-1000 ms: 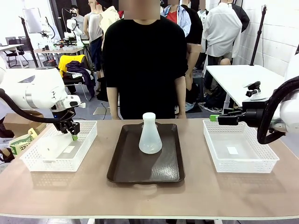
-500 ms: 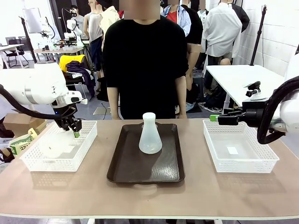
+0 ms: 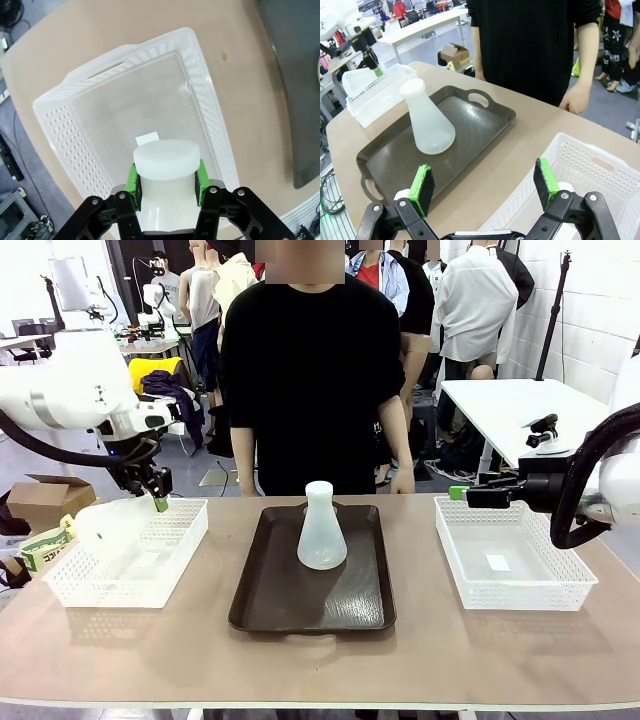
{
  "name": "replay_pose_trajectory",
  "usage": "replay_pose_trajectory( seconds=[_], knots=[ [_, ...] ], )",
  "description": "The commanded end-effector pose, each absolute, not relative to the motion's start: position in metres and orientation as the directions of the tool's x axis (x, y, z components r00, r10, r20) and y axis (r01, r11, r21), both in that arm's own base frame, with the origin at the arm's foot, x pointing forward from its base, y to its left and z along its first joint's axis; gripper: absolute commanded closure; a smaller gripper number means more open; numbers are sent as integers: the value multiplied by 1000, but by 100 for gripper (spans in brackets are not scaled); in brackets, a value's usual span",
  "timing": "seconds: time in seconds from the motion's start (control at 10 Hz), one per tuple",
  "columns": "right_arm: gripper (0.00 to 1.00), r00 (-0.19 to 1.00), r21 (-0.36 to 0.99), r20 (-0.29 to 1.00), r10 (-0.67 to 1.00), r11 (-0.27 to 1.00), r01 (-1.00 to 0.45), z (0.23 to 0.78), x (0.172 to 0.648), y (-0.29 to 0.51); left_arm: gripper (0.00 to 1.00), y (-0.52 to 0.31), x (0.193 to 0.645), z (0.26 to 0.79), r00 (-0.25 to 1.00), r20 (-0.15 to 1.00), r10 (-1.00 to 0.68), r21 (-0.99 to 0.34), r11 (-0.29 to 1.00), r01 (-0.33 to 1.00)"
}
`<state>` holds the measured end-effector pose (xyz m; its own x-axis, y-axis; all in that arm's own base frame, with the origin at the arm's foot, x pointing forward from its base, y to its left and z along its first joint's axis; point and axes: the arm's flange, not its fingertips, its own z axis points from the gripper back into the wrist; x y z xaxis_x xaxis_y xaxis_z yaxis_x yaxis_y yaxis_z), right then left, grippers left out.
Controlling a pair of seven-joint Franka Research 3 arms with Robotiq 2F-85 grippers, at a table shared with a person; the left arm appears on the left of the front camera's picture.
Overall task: Prepare the laboratory tools.
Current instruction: Place the picked Big flask upright in the Handle tray as directed by the person.
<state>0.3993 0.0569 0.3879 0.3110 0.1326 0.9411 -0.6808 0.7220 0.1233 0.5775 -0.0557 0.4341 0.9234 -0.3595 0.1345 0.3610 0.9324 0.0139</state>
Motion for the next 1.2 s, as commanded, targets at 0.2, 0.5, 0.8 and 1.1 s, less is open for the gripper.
replay_pose_trajectory(
  seconds=[0.2, 0.5, 0.8, 1.1],
  knots=[
    [0, 313, 133, 942, 123, 719, -682, 387, 399, 58, 100, -62, 534, 473, 893, 244, -378, 0, 921, 390],
    [0, 313, 133, 942, 123, 719, -682, 387, 399, 58, 100, -59, 520, 489, 875, 302, -379, -13, 916, 401],
    [0, 313, 133, 942, 123, 719, -682, 387, 399, 58, 100, -58, 515, 491, 874, 317, -369, -14, 919, 393],
    [0, 313, 133, 942, 123, 719, -682, 387, 399, 58, 100, -61, 520, 494, 883, 296, -364, -3, 924, 382]
  ],
)
